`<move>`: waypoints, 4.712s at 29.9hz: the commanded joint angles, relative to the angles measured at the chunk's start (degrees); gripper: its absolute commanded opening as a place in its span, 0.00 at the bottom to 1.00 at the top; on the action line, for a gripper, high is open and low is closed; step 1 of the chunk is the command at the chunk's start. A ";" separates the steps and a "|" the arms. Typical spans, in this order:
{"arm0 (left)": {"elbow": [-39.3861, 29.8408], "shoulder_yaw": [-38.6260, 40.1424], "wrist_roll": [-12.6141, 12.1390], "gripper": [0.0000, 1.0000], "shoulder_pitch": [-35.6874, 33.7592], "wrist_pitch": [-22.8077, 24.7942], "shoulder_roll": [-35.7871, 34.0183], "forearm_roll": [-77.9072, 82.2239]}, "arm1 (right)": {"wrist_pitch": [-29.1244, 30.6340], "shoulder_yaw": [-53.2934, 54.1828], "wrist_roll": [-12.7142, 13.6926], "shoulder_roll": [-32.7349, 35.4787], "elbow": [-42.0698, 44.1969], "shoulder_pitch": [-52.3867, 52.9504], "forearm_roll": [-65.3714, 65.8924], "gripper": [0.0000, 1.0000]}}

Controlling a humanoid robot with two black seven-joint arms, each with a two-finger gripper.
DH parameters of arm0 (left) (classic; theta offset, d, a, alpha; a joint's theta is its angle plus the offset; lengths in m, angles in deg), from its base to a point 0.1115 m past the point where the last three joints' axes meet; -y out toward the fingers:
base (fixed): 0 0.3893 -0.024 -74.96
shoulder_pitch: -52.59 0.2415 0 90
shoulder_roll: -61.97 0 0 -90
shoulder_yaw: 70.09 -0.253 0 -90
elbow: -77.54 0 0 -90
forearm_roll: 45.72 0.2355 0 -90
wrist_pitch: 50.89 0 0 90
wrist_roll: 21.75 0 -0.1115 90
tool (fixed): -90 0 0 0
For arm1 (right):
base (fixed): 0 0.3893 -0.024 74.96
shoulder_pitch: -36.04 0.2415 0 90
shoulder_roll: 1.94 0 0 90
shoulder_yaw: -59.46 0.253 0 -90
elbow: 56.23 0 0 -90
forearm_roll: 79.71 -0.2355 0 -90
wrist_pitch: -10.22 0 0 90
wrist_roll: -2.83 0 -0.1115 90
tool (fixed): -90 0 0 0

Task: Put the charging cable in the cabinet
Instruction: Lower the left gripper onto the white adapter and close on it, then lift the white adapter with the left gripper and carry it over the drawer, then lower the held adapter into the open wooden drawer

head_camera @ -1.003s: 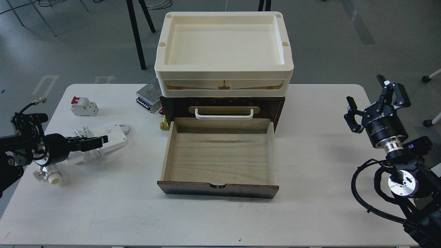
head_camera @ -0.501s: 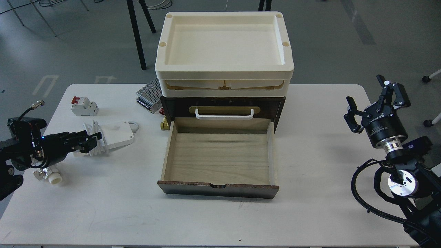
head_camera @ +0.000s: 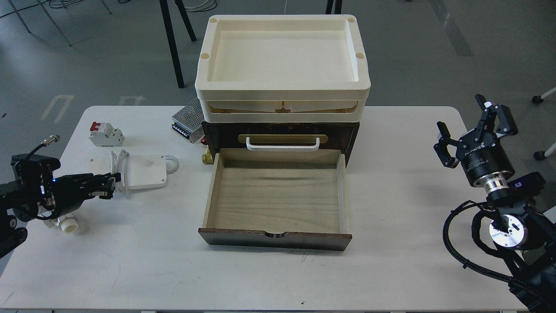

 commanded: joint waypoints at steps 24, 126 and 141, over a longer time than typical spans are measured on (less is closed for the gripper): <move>-0.97 9.99 0.00 0.00 -0.57 0.27 -11.16 -35.42 | -0.09 0.00 0.00 0.00 0.00 0.00 0.00 0.99; -39.47 8.34 0.00 0.00 2.77 5.11 8.08 -5.28 | -0.35 0.00 0.00 0.00 0.00 0.00 0.00 0.99; -30.06 6.67 0.00 0.02 2.60 5.02 16.79 -3.00 | -0.35 0.00 0.00 0.00 0.00 0.00 0.00 0.99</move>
